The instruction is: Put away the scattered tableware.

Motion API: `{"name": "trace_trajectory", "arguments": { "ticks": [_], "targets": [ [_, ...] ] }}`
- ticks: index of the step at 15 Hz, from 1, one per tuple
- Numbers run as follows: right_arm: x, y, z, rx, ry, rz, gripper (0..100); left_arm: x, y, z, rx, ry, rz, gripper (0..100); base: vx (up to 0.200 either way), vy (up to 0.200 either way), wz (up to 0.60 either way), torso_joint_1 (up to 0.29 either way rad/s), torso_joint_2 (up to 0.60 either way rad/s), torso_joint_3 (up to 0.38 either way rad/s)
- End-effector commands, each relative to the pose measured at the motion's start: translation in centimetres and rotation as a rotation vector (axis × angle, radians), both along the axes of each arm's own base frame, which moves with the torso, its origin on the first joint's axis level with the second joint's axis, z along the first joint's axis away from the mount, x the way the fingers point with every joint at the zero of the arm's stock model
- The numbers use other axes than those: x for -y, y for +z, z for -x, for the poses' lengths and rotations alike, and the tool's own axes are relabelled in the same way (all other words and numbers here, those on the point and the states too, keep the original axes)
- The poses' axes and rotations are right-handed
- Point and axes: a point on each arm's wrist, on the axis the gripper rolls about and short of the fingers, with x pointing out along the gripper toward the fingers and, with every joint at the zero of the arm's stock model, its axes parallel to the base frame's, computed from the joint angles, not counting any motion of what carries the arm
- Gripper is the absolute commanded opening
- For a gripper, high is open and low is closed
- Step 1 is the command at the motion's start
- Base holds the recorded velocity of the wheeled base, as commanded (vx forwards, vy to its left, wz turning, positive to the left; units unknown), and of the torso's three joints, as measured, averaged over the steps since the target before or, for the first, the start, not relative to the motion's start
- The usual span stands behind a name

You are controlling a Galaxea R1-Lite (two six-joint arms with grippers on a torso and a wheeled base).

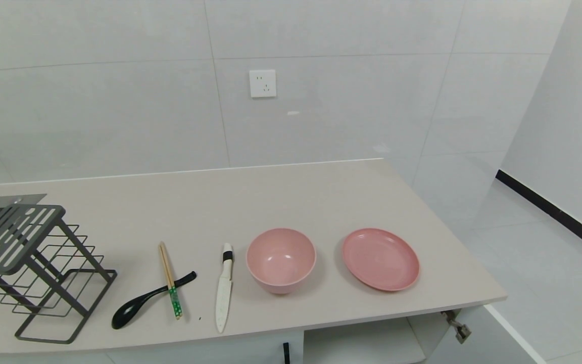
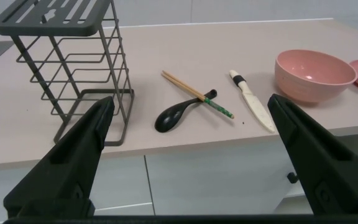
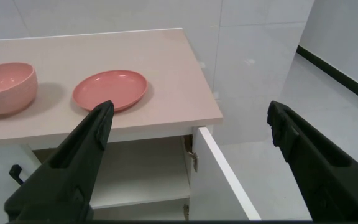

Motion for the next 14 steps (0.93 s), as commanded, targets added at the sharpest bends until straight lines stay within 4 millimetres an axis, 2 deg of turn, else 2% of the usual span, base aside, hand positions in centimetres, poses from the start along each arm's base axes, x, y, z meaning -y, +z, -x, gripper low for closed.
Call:
{"name": "trace_trajectory", "arguments": {
  "ticks": [1,12,14],
  "targets": [
    [0.00,0.02,-0.01,0.000,0.002,-0.001,100,0.00,0.00,-0.01,-0.001,0.000,0.000,100,0.000,0.000,0.00,0.110,-0.23,-0.105],
    [-0.01,-0.01,-0.01,-0.004,0.005,-0.006,100,0.00,0.02,-0.01,0.001,0.000,-0.009,100,0.000,0.000,0.00,0.013,-0.03,-0.012],
    [-0.02,0.53,-0.02,0.054,0.010,-0.038,100,0.00,0.00,-0.01,-0.001,0.000,-0.009,100,0.000,0.000,0.00,0.000,0.00,0.000]
  ]
}}
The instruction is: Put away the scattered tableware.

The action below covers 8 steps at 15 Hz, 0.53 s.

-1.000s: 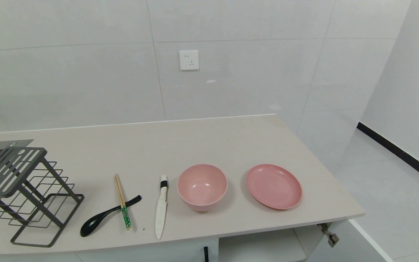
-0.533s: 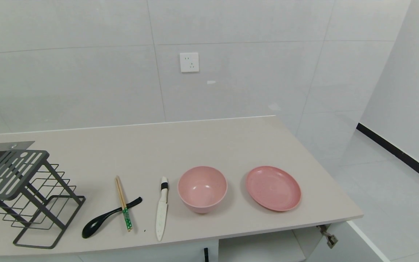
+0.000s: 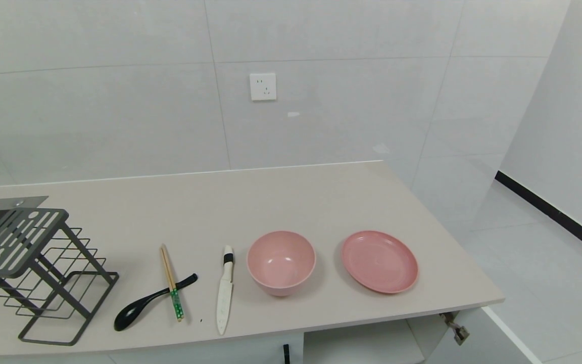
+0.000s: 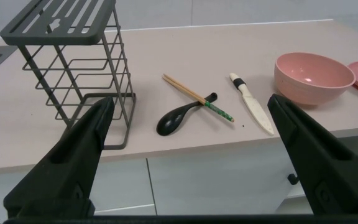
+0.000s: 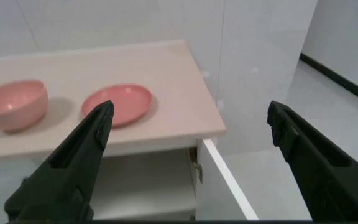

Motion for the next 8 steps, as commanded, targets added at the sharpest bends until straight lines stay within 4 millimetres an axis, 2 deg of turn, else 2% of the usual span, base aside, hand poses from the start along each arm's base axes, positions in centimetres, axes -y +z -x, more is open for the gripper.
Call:
{"name": "trace_trajectory", "arguments": {
  "ticks": [1,4,8],
  "targets": [
    [0.0,1.4,0.1,0.138,0.003,-0.015,100,0.0,0.0,0.0,-0.002,0.000,0.000,100,0.000,0.000,0.00,0.000,0.00,0.000],
    [-0.2,3.0,0.6,0.219,0.080,-0.018,100,0.0,0.0,0.0,-0.002,0.000,0.002,100,0.000,0.000,0.00,0.000,0.00,0.000],
    [-0.5,4.8,1.1,-0.001,0.241,-0.039,100,0.0,0.0,0.0,-0.002,0.000,0.002,100,0.000,0.000,0.00,0.000,0.00,0.000]
  ]
}}
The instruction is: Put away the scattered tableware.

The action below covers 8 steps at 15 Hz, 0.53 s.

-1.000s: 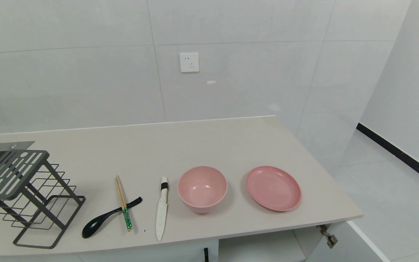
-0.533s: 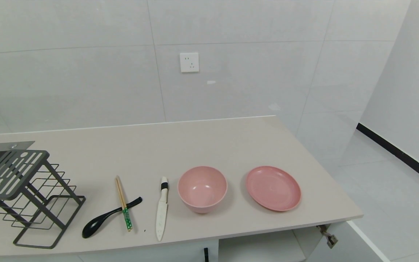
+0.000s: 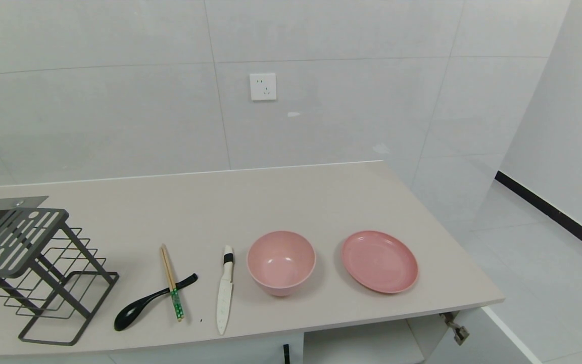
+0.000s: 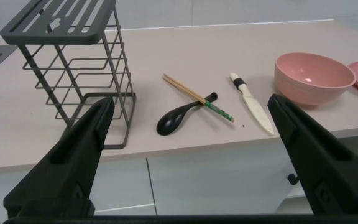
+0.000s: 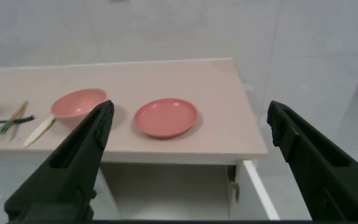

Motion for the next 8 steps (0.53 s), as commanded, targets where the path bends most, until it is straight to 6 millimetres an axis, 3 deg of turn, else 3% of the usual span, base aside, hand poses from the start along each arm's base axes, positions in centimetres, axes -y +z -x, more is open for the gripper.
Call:
{"name": "trace_trajectory", "arguments": {
  "ticks": [1,3,8],
  "targets": [
    [-0.1,2.1,-1.1,-0.147,0.051,-0.003,100,0.0,0.0,0.0,-0.001,0.000,0.000,100,0.000,0.000,0.00,0.000,0.00,0.000],
    [-0.1,2.3,-3.5,-0.305,0.069,-0.006,100,0.0,0.0,0.0,-0.001,0.000,-0.002,100,0.000,0.000,0.00,0.000,0.00,0.000],
    [-0.6,3.4,-8.5,-0.431,0.162,0.011,100,0.0,0.0,0.0,-0.001,0.000,-0.002,100,0.000,0.000,0.00,0.000,0.00,0.000]
  ]
}}
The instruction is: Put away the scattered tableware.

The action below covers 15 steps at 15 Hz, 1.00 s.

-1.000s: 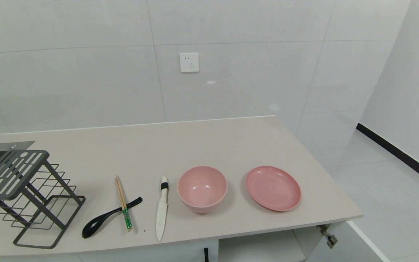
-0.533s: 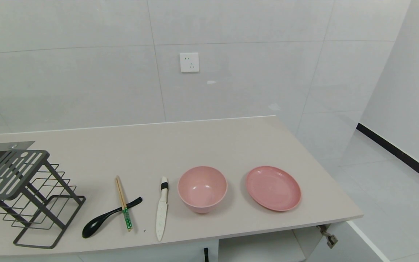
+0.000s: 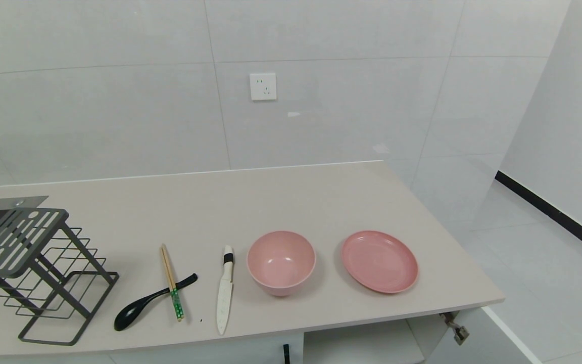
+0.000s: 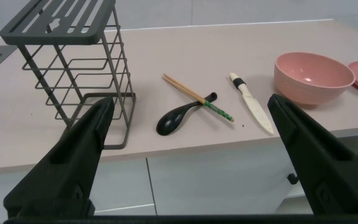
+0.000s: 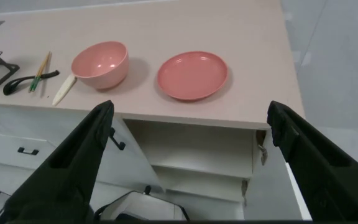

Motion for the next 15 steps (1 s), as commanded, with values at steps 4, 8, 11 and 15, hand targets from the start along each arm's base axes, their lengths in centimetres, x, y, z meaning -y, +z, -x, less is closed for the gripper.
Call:
{"name": "trace_trajectory", "arguments": {
  "ticks": [4,8,11,15],
  "targets": [
    [-0.6,0.2,-6.1,-0.165,0.032,0.019,100,0.0,0.0,0.0,-0.001,0.000,0.000,100,0.000,0.000,0.00,0.000,0.00,0.000],
    [-1.2,-0.1,-10.2,-0.187,0.048,0.028,100,0.0,0.0,0.0,-0.001,0.000,0.001,100,0.000,0.000,0.00,0.000,0.00,0.000],
    [-1.7,-0.9,-13.3,-0.205,0.060,0.032,100,0.0,0.0,0.0,0.000,0.000,0.003,100,0.000,0.000,0.00,0.000,0.00,0.000],
    [-2.1,-1.5,-15.6,-0.157,0.075,0.067,100,0.0,0.0,0.0,0.000,0.001,0.003,100,0.000,0.000,0.00,0.000,0.00,0.000]
  ]
}}
